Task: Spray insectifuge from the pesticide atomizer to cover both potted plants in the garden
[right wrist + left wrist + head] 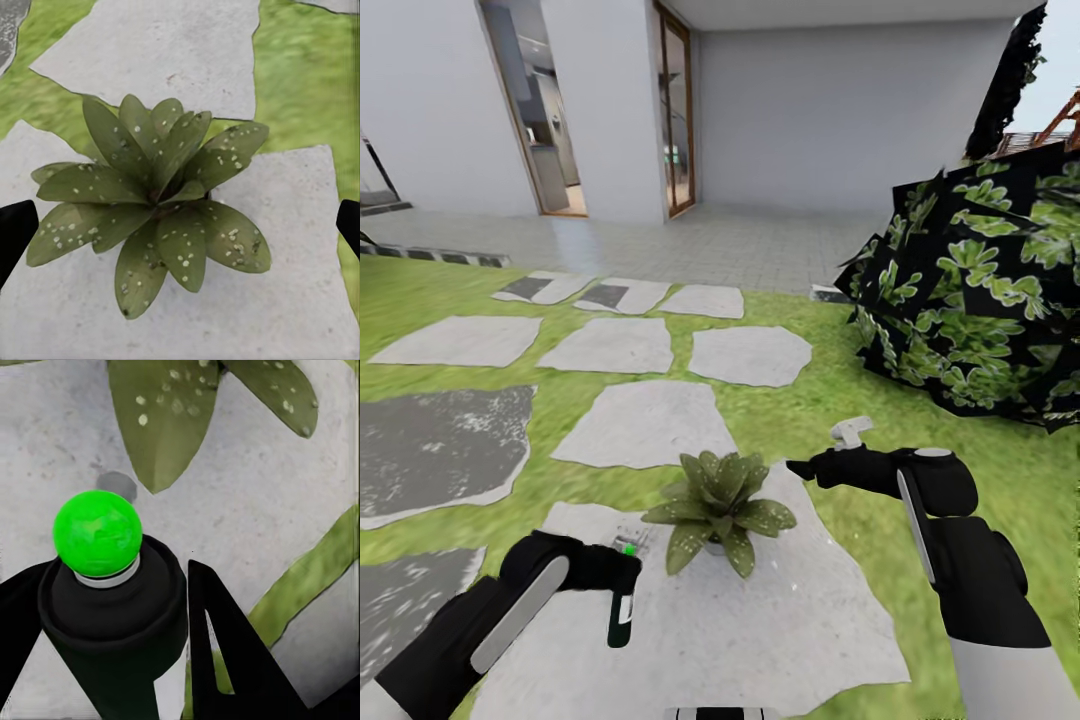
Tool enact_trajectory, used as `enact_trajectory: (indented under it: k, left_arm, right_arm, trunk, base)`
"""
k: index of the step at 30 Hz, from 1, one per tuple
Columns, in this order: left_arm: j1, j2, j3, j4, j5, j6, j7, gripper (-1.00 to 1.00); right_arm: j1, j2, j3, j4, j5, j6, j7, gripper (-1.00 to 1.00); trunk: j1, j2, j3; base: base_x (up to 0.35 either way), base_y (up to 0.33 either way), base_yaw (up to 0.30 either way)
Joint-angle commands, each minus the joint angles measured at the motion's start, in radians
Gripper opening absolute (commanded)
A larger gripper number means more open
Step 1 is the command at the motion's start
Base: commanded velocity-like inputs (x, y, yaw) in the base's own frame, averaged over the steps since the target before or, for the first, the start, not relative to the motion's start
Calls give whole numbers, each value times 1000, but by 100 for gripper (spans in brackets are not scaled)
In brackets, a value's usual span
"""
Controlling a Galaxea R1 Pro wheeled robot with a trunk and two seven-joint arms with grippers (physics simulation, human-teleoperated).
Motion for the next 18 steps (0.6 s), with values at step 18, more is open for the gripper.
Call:
enact_trajectory:
  k: [18]
  left_arm:
    - [-132,-43,-4,6,57,65,-36,-100]
  right_arm:
    - [-1,1,0,-1,10,4,10,100]
  trunk:
    - [0,0,-1]
  base:
    - [128,265,-115]
